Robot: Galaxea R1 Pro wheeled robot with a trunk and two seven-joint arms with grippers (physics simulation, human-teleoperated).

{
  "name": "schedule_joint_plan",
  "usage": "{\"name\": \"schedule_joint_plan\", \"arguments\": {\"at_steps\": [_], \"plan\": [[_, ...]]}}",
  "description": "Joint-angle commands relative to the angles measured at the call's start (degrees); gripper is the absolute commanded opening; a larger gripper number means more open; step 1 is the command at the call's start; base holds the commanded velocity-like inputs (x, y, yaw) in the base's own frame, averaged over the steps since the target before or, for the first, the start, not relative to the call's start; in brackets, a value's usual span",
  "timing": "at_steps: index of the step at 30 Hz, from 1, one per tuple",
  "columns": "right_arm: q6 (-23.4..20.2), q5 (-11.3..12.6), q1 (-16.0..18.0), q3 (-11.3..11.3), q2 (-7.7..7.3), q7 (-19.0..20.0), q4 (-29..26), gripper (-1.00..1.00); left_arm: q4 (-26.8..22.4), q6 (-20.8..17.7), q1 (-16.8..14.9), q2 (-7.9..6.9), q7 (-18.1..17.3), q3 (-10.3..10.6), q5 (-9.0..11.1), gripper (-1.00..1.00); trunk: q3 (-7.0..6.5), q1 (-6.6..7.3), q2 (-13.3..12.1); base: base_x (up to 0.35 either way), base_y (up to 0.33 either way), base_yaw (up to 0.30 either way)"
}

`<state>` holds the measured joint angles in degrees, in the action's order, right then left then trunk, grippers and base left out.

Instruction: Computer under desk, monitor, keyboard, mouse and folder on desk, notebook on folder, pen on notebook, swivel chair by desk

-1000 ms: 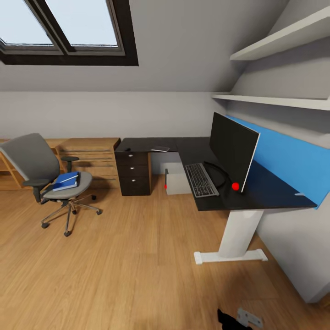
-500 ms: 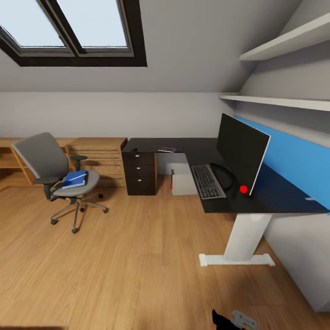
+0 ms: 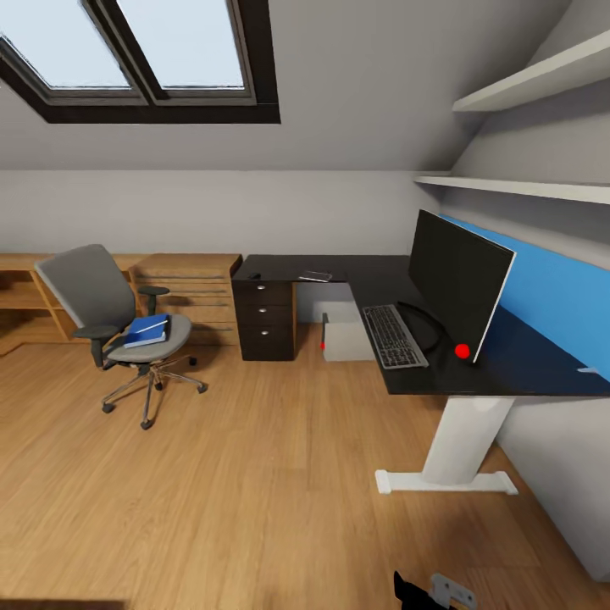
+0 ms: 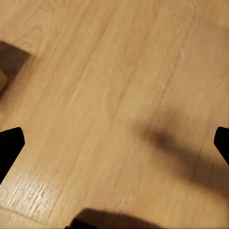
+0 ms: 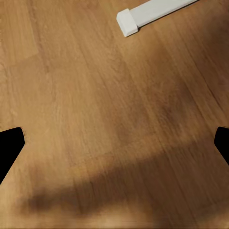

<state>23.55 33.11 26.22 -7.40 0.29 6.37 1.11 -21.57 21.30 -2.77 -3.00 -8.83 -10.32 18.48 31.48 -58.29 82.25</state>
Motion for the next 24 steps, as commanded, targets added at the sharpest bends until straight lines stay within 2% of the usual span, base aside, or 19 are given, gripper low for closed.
{"name": "schedule_joint_plan", "arguments": {"at_steps": [1,7,17,19,24], "plan": [[0.27,0.43,0.05,-0.42,-0.02,0.3,0.12,1.0,0.12,-0.01,-0.05,0.06,-0.54,-0.08,0.59,1.0,0.05,0.0,0.03,0.02,0.295,0.0],[0.27,0.33,0.02,-0.47,0.06,0.23,0.12,1.0,0.28,-0.22,-0.05,0.09,-0.53,0.0,0.59,1.0,-0.05,0.0,0.03,0.143,0.281,0.063],[0.4,0.29,-0.03,-0.49,-0.2,0.3,0.12,1.0,0.64,-0.29,-0.05,0.1,-0.5,0.04,0.59,1.0,-0.16,0.0,0.03,0.259,0.236,0.042],[1.48,0.29,-0.43,-0.5,-0.45,0.3,0.12,1.0,0.65,-0.29,-0.05,0.1,-0.49,0.04,0.59,1.0,-0.16,0.0,0.03,0.279,0.213,0.003],[3.38,0.29,-0.99,-0.59,-0.39,0.33,0.12,1.0,1.14,-0.29,-0.05,0.1,-0.49,0.04,0.59,1.0,-0.16,0.0,0.03,0.308,0.056,0.001]]}}
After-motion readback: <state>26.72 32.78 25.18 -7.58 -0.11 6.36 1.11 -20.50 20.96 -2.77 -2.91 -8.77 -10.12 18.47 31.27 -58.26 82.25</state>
